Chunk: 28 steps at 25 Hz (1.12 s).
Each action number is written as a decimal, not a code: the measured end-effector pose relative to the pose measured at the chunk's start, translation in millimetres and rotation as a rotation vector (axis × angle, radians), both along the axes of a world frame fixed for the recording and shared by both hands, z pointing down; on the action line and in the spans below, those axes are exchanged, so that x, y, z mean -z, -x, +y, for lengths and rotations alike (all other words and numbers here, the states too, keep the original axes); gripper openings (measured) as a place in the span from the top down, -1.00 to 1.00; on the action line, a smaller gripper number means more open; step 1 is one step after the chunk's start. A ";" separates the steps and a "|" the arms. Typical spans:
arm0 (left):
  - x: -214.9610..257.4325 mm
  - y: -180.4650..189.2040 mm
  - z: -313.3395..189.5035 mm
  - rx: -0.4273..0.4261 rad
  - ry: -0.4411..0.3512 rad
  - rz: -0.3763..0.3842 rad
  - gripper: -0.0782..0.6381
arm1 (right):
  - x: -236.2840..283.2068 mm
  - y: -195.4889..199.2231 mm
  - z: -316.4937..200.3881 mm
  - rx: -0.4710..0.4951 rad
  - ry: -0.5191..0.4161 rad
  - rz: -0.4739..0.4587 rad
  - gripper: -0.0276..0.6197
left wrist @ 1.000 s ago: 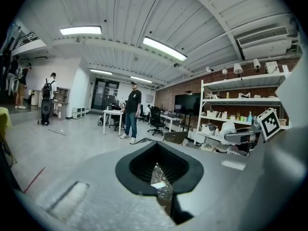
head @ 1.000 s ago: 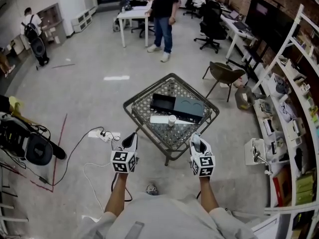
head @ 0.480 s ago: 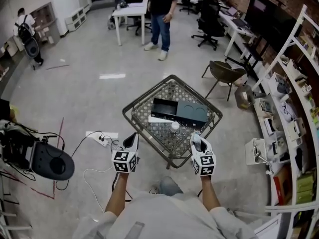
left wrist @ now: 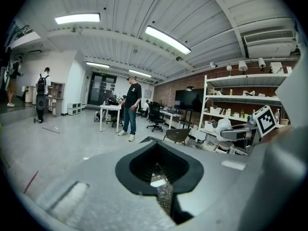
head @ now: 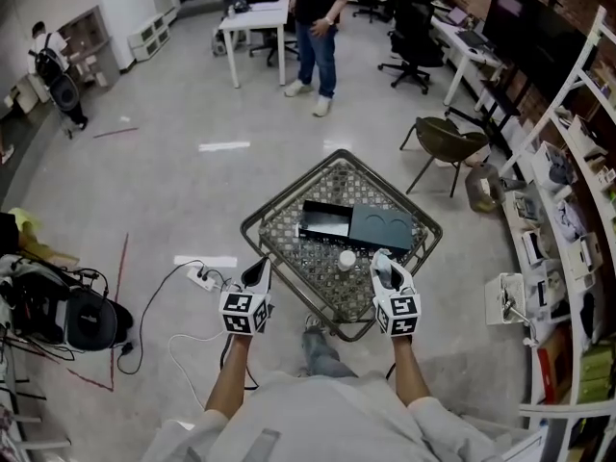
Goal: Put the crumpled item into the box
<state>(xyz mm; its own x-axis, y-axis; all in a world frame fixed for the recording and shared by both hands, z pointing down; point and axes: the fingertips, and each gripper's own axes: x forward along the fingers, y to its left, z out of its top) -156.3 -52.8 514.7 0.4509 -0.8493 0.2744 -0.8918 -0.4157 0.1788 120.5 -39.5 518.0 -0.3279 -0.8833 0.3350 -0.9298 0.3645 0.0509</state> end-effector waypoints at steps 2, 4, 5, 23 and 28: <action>-2.0 0.0 -19.6 -0.003 0.004 -0.007 0.76 | -3.1 0.1 -19.3 -0.001 0.003 -0.006 0.55; -1.4 -2.9 -41.3 -0.009 0.006 -0.012 0.76 | -3.8 -2.0 -39.8 -0.004 0.004 -0.012 0.55; 0.1 -5.6 -52.6 -0.012 0.004 -0.014 0.76 | -2.7 -4.0 -50.5 -0.006 0.003 -0.014 0.55; 11.1 -47.9 -212.4 -0.026 0.006 -0.055 0.76 | -0.4 -27.4 -201.4 -0.015 0.000 -0.085 0.55; -3.4 -53.4 -228.6 -0.033 0.028 -0.069 0.76 | -17.8 -20.2 -220.1 0.005 0.036 -0.090 0.55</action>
